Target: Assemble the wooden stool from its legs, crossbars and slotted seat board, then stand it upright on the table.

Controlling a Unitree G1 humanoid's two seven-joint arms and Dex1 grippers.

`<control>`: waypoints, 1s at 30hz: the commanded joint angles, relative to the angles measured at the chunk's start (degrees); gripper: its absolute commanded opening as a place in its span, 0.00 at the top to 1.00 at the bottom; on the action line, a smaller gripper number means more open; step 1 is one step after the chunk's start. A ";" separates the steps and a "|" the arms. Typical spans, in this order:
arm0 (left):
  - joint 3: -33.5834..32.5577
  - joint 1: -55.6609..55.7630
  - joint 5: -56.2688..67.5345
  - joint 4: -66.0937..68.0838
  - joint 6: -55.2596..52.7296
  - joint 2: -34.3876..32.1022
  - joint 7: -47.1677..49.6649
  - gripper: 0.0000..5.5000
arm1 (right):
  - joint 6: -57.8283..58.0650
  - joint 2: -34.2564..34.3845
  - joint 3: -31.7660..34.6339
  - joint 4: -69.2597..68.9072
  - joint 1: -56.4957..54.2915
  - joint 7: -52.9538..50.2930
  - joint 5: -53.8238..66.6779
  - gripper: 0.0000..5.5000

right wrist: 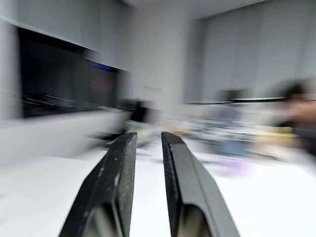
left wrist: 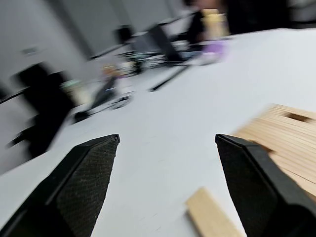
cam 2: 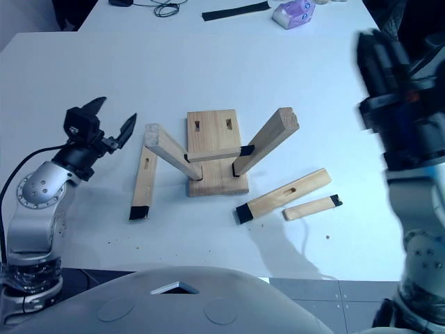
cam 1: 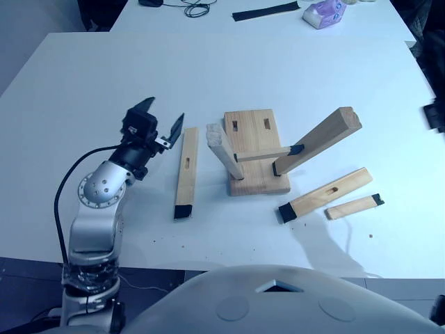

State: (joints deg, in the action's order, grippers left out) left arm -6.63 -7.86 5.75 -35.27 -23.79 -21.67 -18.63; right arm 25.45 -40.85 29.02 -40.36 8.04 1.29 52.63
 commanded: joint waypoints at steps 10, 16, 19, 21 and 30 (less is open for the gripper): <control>10.64 7.60 0.36 -12.53 -19.86 0.83 2.18 0.35 | 11.05 9.53 -31.84 -12.39 -3.92 -5.08 -19.13 0.84; 14.23 15.44 1.01 -13.32 -25.98 3.90 4.16 0.35 | 15.69 14.51 -34.61 -10.39 -4.58 -8.23 -23.72 0.84; 13.11 13.26 1.16 -12.76 -25.52 2.79 3.09 0.35 | 16.57 15.73 -32.80 -9.19 -4.65 -8.61 -25.17 0.84; 11.79 11.79 -0.10 -9.75 -22.58 0.84 2.34 0.35 | 16.89 16.20 -32.25 -9.00 -4.41 -8.21 -25.97 0.84; 3.76 6.61 -4.21 3.19 -9.34 -3.01 3.45 0.35 | 16.89 13.61 -25.75 -7.23 -0.12 -5.22 -31.07 0.84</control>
State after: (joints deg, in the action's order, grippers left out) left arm -0.68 0.45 2.91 -33.26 -34.71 -23.97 -15.99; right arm 41.64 -25.40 0.08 -48.55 6.30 -4.24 24.18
